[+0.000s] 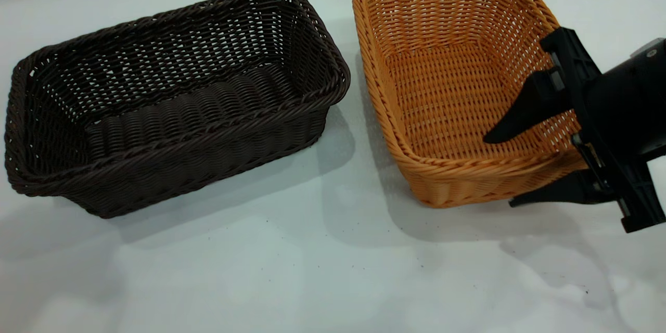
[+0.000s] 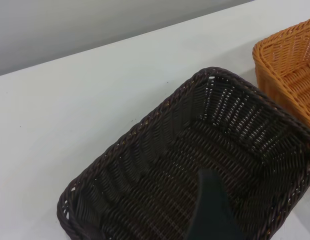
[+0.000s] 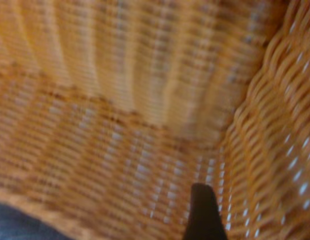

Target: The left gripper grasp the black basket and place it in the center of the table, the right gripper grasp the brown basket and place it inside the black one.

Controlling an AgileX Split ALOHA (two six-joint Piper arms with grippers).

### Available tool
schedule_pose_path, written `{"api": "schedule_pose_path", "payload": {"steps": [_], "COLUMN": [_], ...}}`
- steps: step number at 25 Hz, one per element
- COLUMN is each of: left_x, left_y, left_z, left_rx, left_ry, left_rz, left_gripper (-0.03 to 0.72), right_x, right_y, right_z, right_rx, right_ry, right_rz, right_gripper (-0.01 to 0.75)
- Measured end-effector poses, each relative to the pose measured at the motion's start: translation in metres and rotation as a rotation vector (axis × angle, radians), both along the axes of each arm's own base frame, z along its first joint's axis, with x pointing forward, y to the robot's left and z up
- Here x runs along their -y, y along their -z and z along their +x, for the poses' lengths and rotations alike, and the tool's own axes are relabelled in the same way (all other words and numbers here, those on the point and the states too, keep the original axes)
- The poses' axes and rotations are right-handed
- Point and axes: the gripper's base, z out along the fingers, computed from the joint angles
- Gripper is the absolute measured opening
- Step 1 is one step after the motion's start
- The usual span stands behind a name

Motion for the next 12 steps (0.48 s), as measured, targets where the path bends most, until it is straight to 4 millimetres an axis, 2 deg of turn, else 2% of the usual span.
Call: {"api": "schedule_pose_path", "payload": {"steps": [12], "left_x": [0.0004], "left_y": [0.0004], "left_z": [-0.0005], "left_rx": [-0.007], "left_ry": [0.004], "left_rz": [-0.003], "left_gripper": [0.426], "right_x": [0.0028], "right_y": [-0.0008], "right_z": [0.0075], "right_rx": [0.009], "right_ry": [0.038], "right_rz": [-0.039], "right_gripper": [0.400]}}
